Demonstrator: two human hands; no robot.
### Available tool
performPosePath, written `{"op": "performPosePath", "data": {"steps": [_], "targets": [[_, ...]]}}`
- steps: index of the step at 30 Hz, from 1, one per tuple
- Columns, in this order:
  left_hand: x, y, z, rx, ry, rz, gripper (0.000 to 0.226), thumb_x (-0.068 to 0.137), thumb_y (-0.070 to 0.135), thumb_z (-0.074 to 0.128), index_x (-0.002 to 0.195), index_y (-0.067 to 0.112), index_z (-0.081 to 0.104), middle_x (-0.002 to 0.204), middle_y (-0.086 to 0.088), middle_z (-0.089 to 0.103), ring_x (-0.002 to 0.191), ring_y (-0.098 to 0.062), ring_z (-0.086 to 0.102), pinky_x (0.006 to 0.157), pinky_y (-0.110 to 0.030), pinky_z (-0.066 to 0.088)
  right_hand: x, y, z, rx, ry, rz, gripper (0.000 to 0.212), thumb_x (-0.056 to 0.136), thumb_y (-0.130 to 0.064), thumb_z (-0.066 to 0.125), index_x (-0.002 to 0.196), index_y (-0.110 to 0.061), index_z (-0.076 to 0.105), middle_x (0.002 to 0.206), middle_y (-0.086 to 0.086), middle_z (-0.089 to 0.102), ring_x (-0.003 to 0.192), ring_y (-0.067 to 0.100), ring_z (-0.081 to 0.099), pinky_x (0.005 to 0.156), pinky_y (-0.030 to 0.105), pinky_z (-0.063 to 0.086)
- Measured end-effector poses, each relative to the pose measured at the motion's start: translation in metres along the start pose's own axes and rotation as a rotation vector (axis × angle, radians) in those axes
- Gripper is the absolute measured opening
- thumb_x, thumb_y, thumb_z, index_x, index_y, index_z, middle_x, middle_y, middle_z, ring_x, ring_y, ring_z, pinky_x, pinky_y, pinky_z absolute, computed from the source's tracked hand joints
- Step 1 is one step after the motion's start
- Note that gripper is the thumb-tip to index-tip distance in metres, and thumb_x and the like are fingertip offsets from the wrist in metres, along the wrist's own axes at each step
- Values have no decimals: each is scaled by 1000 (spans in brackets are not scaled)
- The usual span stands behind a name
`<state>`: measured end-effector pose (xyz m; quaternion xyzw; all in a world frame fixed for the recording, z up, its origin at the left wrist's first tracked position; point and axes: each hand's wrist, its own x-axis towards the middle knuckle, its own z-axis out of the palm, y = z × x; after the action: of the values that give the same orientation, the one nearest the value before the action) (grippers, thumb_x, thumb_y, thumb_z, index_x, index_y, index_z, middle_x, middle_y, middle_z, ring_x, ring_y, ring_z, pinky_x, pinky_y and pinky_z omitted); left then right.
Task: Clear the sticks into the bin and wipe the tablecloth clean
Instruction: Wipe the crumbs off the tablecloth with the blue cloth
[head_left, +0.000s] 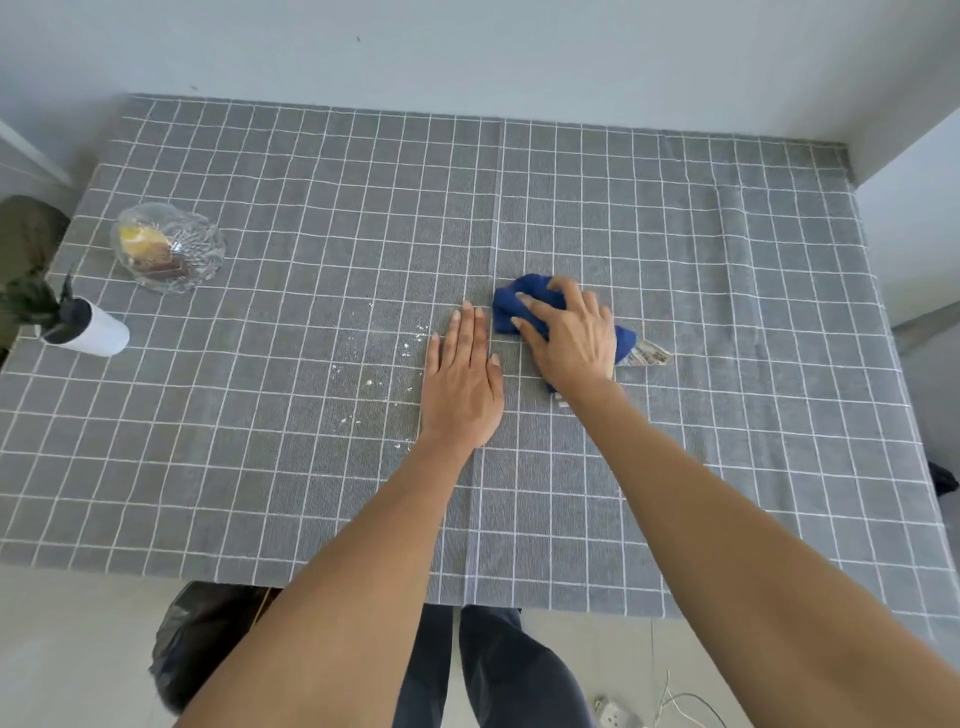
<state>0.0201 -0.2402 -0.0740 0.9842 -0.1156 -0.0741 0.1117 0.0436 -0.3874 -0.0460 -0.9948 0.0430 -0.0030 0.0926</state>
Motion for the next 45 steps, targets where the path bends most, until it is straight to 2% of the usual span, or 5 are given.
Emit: {"op": "performPosePath", "data": {"steps": [11,22,30,39,45], "targets": [[-2,-2,0,-15,-17,5,55,101,30,5,151,13,-10,158,-3,-18,145,-15,-18,120,-39,-7,15,40,-19,-112,-7,190,33,96,-39,43,124,-30,58,124,5,47,109,27,45,89,39,33],[-2,0,0,2,-3,-2,57,99,31,4,151,12,-8,159,-3,-15,146,-15,-16,120,-39,-6,11,13,-13,-214,-44,-253,47,82,-22,61,126,-37,55,126,5,46,103,29,44,81,40,32],[-2,-2,1,-2,-8,4,56,100,31,4,151,13,-10,158,-3,-18,145,-15,-18,119,-38,-8,13,42,-22,-192,-16,89,41,87,-18,54,125,-34,56,127,6,44,107,31,41,88,41,31],[-1,-1,2,8,2,1,57,100,30,7,151,10,-6,159,-5,-13,146,-16,-14,120,-41,-2,5,-3,-12,-161,-49,-197,48,85,-22,57,129,-40,52,127,3,44,104,29,42,83,38,30],[-1,-3,3,-5,4,26,59,97,32,-1,151,12,-7,159,-4,-15,146,-15,-15,120,-40,-3,6,31,-6,-87,40,71,40,90,-24,50,129,-34,53,126,8,45,103,32,44,83,41,32]]}}
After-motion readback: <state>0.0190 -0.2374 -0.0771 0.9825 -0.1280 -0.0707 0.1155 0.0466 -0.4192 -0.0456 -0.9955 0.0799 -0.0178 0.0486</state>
